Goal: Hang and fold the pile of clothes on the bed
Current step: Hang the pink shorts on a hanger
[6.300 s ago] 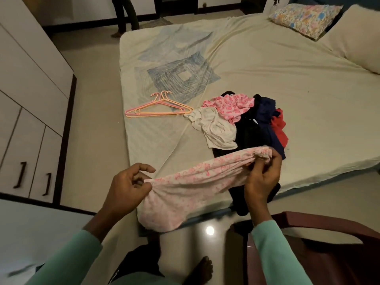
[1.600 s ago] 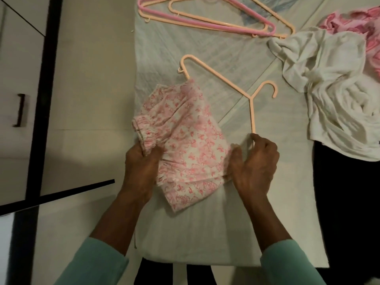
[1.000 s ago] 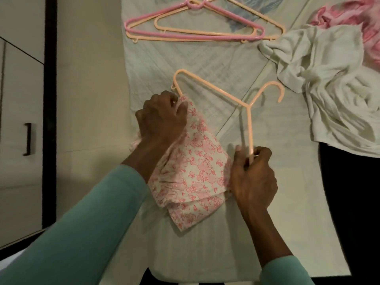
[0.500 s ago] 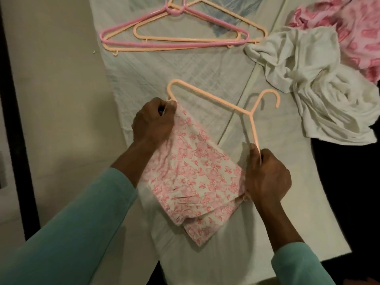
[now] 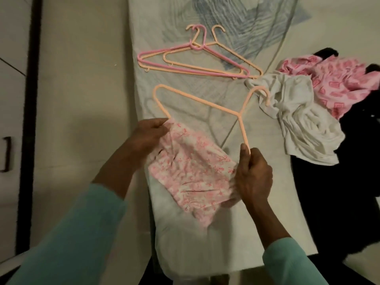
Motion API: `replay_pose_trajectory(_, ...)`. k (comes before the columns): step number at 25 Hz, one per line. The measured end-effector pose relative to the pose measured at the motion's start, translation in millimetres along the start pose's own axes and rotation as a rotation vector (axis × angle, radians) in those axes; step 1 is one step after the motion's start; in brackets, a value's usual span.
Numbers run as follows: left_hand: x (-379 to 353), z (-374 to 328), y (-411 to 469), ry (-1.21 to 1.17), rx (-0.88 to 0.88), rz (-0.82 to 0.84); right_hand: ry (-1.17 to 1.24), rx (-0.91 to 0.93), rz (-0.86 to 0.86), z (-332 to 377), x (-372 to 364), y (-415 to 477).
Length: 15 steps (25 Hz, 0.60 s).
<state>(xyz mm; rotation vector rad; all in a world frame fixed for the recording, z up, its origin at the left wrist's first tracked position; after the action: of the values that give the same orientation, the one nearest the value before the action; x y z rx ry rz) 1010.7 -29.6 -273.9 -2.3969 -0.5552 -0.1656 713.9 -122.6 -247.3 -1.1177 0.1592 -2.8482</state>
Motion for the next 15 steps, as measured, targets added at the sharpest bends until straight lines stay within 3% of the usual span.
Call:
replay_pose_trajectory(6, 54, -63, -227, 0.111, -0.257, -0.311, 0.142, 0.542, 0.099, 135, 125, -45)
replay_pose_trajectory(11, 75, -129, -446, 0.206, -0.459, -0.831, 0.248, 1.006, 0.087, 256, 260, -133)
replay_pose_trajectory(15, 77, -133, -561, 0.151, -0.472, -0.991, 0.243, 1.187, 0.140, 305, 310, -183)
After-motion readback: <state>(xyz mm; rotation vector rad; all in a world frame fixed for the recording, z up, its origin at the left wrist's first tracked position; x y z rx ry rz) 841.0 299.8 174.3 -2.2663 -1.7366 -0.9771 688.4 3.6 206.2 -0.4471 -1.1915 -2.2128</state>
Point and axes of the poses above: each hand's wrist, its own y-axis towards the middle knuckle, its own x-axis out of the back of the hand, z = x × y, the point moved 8 cm from there along y, towards the middle knuckle, and after that the axes turned 15 degrees about y, right-handed, at the moved point
